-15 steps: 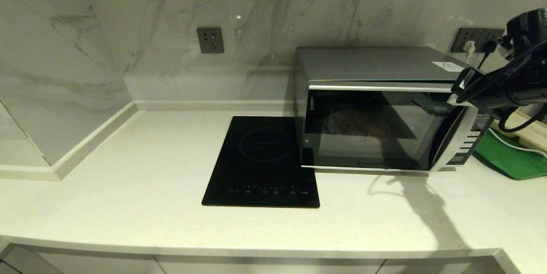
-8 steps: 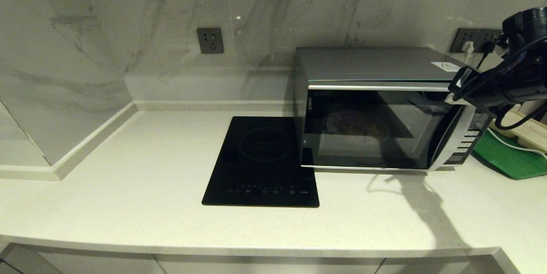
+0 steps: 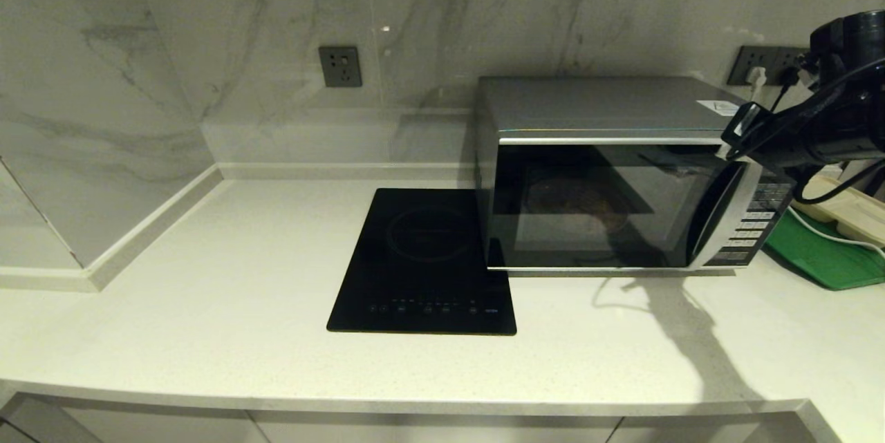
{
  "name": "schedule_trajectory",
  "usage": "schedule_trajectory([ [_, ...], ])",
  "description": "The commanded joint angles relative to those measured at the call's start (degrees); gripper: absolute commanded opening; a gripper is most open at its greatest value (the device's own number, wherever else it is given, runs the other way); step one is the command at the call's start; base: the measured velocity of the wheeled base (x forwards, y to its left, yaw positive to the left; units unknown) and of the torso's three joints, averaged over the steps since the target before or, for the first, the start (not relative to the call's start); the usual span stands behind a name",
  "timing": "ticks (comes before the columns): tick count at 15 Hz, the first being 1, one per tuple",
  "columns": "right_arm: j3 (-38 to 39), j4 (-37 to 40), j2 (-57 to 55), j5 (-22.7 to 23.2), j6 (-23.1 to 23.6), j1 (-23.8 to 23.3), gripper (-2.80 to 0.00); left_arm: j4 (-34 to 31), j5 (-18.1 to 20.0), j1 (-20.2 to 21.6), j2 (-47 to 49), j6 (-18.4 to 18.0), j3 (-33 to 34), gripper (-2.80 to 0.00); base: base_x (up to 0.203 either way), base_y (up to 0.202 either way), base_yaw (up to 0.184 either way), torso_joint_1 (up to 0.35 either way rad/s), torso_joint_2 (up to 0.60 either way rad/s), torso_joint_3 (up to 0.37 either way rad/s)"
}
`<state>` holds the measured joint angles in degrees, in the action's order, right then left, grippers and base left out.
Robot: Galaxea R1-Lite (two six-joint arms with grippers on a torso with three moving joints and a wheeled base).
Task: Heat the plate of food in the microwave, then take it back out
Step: Close the microwave oven, then open the microwave oven
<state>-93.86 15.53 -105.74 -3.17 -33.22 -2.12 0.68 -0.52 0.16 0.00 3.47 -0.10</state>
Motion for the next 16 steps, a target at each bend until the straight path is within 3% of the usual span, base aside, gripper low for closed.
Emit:
schedule_trajectory([
  [1,0.3,-0.6,-1.0,0.1,-0.2,0.0,-2.8,0.0,0.0,0.0,0.0,0.0,0.0,-2.8,0.0,0.0,0.0,0.0,0.0,0.0],
  [6,2.4,-1.3,1.1,0.0,-0.1,-0.1,-2.8,0.0,0.0,0.0,0.0,0.0,0.0,-2.8,0.0,0.0,0.0,0.0,0.0,0.0],
  [10,12.1,-0.9,12.8,4.3,-1.2,-0.9,-2.8,0.0,0.0,0.0,0.0,0.0,0.0,-2.8,0.0,0.0,0.0,0.0,0.0,0.0],
  [12,16.7,-0.9,19.0,12.2,-5.3,-5.5,-2.8,0.0,0.0,0.0,0.0,0.0,0.0,-2.8,0.0,0.0,0.0,0.0,0.0,0.0],
  [16,20.8,0.9,19.5,35.0,-11.5,-27.8,-2.8,0.0,0.0,0.0,0.0,0.0,0.0,-2.8,0.0,0.0,0.0,0.0,0.0,0.0],
])
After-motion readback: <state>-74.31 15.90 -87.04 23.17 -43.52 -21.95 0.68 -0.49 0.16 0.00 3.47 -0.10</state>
